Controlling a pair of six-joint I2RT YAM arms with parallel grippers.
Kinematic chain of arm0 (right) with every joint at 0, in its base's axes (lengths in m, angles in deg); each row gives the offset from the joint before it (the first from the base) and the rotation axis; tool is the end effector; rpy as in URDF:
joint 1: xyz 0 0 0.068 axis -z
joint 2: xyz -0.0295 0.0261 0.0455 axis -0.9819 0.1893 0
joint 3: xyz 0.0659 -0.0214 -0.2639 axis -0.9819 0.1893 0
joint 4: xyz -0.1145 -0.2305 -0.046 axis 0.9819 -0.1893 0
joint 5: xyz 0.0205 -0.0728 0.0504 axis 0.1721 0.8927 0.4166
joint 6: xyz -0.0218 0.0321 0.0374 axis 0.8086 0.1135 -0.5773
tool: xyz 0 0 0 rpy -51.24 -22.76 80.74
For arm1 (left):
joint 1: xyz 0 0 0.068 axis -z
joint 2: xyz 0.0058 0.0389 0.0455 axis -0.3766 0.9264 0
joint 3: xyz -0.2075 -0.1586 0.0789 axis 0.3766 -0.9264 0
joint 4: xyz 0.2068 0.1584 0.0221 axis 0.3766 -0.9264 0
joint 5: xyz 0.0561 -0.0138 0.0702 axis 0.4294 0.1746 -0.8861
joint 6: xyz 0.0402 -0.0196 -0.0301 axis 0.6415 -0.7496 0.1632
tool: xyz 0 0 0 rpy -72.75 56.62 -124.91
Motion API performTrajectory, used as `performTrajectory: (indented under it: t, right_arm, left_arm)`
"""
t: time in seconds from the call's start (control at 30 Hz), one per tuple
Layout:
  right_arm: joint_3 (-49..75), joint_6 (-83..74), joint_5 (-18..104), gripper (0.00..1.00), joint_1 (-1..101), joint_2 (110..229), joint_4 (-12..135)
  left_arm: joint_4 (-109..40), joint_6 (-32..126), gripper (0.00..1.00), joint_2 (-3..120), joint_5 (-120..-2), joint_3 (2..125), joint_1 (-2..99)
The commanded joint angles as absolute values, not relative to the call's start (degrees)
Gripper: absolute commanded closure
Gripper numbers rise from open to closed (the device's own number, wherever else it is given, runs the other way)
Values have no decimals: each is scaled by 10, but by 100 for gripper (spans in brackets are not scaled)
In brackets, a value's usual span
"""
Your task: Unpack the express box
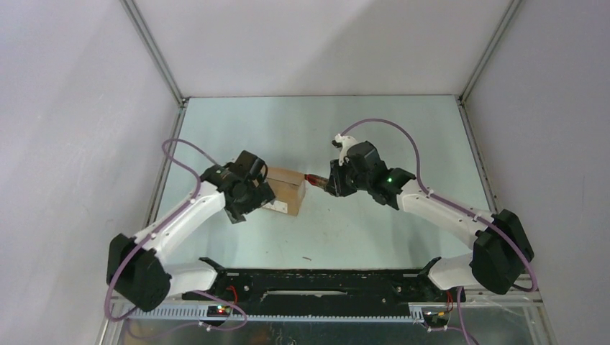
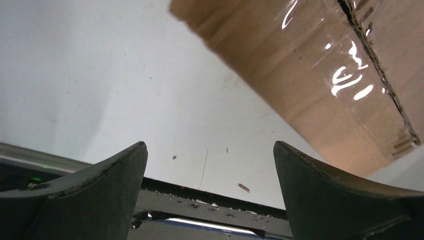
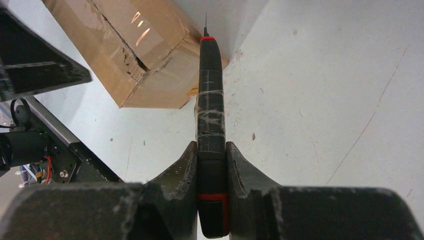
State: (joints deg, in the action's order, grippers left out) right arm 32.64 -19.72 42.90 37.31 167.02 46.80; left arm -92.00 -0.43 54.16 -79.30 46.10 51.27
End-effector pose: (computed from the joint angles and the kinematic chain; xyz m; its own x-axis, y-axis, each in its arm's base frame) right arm 0.2234 0.2060 0.2648 -0.7057 -0.1301 -0.6965 -0.5104 0.7752 0.3723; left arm 0.1962 -0.1024 0.2467 -0.8038 -0.5154 -0.2969 -0.4857 0.8569 -0.1725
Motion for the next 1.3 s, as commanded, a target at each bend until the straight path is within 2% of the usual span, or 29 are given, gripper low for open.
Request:
performTrajectory:
  t: [0.0,0.2,0.4,0.83,1.27]
  right_arm:
    - [329,-218,417,100,369,1642,496]
    - [346,-232,411,100,364,1620,494]
    - [349,-238,431,100,334,1614,489]
    - [365,-248,442,100,330,1616,500]
    - [365,-249,445,100,331,1618,500]
  left_arm:
    - [-979,-47,0,466,-825,464,510]
    - [-956,-114,0,416,-805,466,495]
    - [-968,-128,1,481,-823,526,494]
    - [-917,-161,0,566,-837,561,492]
    - [-903,-149,0,593,-842,545,462]
